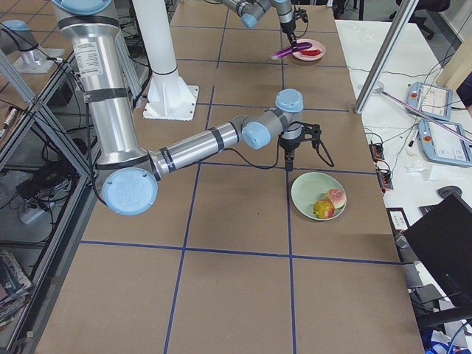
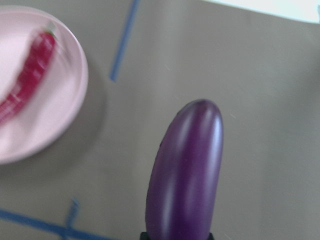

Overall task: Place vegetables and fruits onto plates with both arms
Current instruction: 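Carry the purple eggplant to the pink plate with the left gripper and release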

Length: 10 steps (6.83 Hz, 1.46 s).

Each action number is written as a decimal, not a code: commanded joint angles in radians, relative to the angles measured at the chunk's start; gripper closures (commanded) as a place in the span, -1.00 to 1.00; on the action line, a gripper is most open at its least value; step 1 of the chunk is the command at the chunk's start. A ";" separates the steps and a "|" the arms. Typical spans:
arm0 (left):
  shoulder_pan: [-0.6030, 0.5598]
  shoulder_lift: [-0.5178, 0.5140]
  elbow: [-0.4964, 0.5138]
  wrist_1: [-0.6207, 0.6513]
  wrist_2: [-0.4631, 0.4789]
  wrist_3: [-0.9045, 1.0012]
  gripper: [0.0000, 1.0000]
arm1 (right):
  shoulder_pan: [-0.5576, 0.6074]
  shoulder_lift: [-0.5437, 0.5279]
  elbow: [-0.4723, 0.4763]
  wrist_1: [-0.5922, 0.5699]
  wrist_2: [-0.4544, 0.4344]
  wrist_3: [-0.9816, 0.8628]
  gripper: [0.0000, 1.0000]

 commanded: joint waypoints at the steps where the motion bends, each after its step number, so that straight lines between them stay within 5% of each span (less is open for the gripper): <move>1: -0.175 -0.006 0.249 -0.116 -0.127 0.209 1.00 | -0.003 -0.069 0.076 0.001 0.016 0.003 -1.00; 3: -0.215 -0.081 0.538 -0.283 -0.151 0.296 1.00 | -0.026 -0.104 0.078 0.011 0.017 0.004 -1.00; 5: -0.218 -0.075 0.538 -0.288 -0.174 0.328 0.84 | -0.043 -0.110 0.086 0.013 0.010 0.004 -1.00; 8: -0.165 -0.059 0.550 -0.295 -0.202 0.372 -0.34 | -0.052 -0.110 0.106 0.013 0.014 0.042 -1.00; 10: -0.165 -0.058 0.549 -0.297 -0.202 0.372 -0.70 | -0.068 -0.109 0.112 0.013 0.011 0.070 -1.00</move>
